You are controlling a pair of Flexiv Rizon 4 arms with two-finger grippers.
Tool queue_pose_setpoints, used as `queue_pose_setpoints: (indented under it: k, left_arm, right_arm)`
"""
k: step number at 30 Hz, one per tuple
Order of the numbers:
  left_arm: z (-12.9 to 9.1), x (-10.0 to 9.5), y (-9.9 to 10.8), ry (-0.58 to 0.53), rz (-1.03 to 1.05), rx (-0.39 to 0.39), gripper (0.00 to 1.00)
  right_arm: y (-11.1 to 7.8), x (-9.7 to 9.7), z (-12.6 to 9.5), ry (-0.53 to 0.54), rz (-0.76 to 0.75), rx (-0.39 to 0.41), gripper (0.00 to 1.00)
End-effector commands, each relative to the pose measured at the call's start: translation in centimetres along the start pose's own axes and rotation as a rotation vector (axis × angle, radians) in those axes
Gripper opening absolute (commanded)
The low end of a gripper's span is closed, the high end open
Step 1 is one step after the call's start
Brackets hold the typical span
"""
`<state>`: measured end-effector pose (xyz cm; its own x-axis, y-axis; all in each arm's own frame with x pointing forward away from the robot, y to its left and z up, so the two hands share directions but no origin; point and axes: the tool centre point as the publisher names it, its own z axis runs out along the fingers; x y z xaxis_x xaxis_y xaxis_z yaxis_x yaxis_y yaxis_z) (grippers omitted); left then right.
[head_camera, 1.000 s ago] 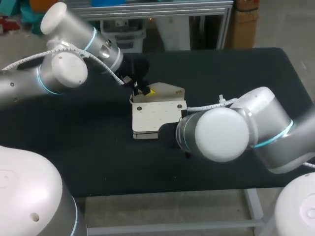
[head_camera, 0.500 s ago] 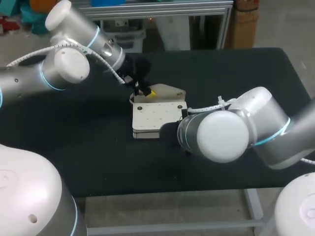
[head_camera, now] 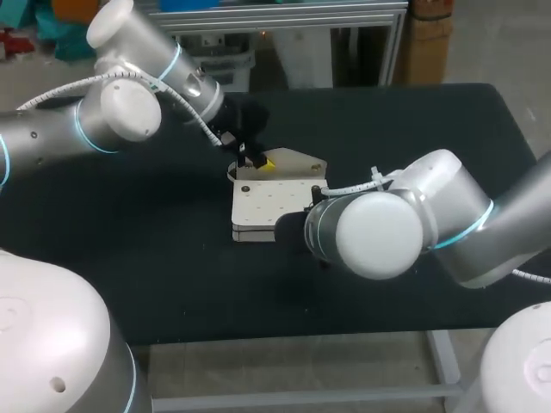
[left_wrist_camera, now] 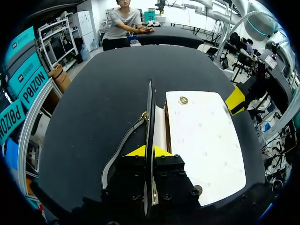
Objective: Pick up the bag, open it, inspect its contents, close it, and place it on the opposite side
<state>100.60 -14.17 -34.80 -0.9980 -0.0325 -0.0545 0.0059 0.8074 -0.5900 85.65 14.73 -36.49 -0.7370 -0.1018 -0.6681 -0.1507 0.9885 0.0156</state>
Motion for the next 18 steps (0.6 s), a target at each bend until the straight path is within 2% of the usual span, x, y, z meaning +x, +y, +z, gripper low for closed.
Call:
queue_pose_setpoints:
  k: [1, 14, 18]
  left_arm:
    - [0.2, -0.1, 0.0, 0.004, 0.004, -0.003, 0.0]
    - [0.5, 0.2, 0.1, 0.016, 0.021, -0.019, 0.0]
    - [0.7, 0.2, 0.1, 0.019, 0.027, -0.022, 0.0]
  right_arm:
    - [-0.2, 0.2, 0.7, -0.041, 0.0, -0.003, 0.37]
    - [-0.4, -0.3, 2.0, -0.036, 0.0, -0.005, 0.36]
    - [-0.6, -0.6, 2.2, -0.044, 0.013, -0.01, 0.29]
